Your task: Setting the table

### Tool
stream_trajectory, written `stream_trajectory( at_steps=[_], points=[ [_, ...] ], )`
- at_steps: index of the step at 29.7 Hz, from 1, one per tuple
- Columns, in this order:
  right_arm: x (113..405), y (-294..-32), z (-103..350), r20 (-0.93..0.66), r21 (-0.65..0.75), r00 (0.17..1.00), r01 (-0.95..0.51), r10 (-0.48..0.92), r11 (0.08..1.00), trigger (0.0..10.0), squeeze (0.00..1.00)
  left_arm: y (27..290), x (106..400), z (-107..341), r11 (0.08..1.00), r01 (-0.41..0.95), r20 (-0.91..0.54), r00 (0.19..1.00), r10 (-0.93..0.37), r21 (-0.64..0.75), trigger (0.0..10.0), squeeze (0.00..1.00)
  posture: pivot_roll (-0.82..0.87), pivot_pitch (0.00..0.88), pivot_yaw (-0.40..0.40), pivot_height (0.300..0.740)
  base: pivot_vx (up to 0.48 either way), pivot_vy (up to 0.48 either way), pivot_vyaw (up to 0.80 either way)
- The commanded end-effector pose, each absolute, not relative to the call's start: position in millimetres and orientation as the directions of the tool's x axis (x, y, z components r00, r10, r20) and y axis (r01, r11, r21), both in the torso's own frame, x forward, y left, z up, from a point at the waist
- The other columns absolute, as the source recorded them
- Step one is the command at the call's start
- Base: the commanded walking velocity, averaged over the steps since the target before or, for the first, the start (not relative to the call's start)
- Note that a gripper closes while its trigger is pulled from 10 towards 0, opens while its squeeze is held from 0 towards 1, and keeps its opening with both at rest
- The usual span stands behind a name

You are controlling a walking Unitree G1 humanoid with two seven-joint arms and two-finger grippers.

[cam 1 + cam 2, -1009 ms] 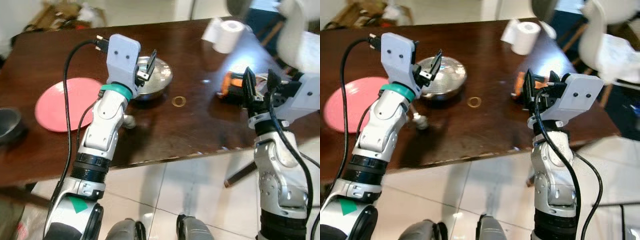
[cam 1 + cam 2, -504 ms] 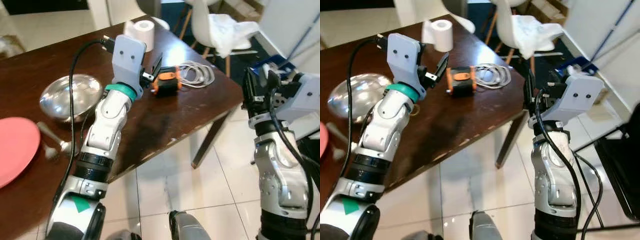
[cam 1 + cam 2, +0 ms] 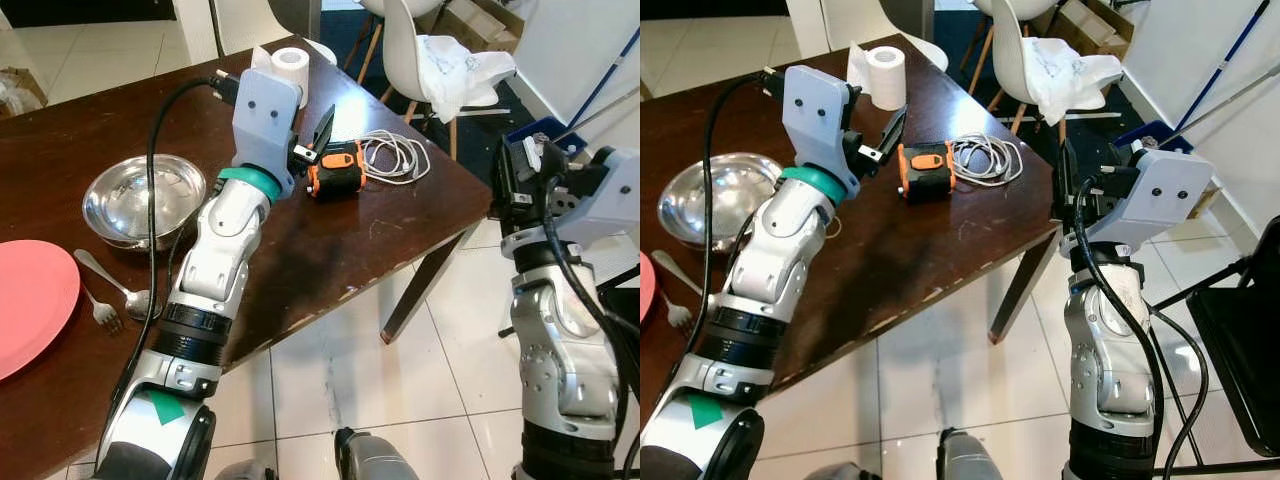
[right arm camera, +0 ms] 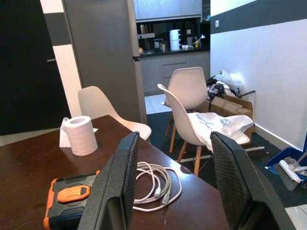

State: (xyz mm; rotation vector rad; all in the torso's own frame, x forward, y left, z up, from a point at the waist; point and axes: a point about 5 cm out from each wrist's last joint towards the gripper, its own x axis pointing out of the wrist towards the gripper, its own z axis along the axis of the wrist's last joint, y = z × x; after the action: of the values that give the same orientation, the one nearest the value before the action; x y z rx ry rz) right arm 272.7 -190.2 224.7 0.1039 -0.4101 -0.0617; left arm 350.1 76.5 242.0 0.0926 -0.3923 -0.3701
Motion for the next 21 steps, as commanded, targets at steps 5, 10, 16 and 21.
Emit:
stream_trajectory(
  at_steps=[5, 10, 16, 21],
  points=[
    [271.1, -190.7, 225.1, 0.396, 0.104, 0.915, 0.042, -0.08, 0.994, 10.0, 0.0, 78.2, 350.8, 235.3, 0.93, 0.33, 0.33, 0.87, -0.366, 0.161, 10.0, 0.0, -0.01, 0.0, 0.062, 0.74, 0.0, 0.0, 0.0],
    [271.0, -188.3, 226.3, 0.406, 0.091, 0.912, 0.018, -0.053, 0.996, 10.0, 0.0, 78.1, 350.9, 234.9, 0.931, 0.329, 0.33, 0.871, -0.365, 0.161, 10.0, 0.0, -0.01, 0.0, 0.063, 0.74, 0.0, 0.0, 0.77],
    [270.6, -187.9, 226.5, 0.409, 0.088, 0.911, 0.014, -0.049, 0.996, 10.0, 0.0, 78.1, 350.9, 234.6, 0.93, 0.329, 0.329, 0.871, -0.365, 0.162, 10.0, 0.0, -0.01, 0.0, 0.063, 0.74, 0.0, 0.0, 0.77],
    [270.3, -187.6, 226.4, 0.41, 0.086, 0.911, 0.012, -0.046, 0.996, 10.0, 0.0, 78.0, 350.9, 234.1, 0.93, 0.329, 0.328, 0.871, -0.366, 0.163, 10.0, 0.0, -0.01, 0.0, 0.063, 0.74, 0.0, 0.0, 0.77]
  ],
)
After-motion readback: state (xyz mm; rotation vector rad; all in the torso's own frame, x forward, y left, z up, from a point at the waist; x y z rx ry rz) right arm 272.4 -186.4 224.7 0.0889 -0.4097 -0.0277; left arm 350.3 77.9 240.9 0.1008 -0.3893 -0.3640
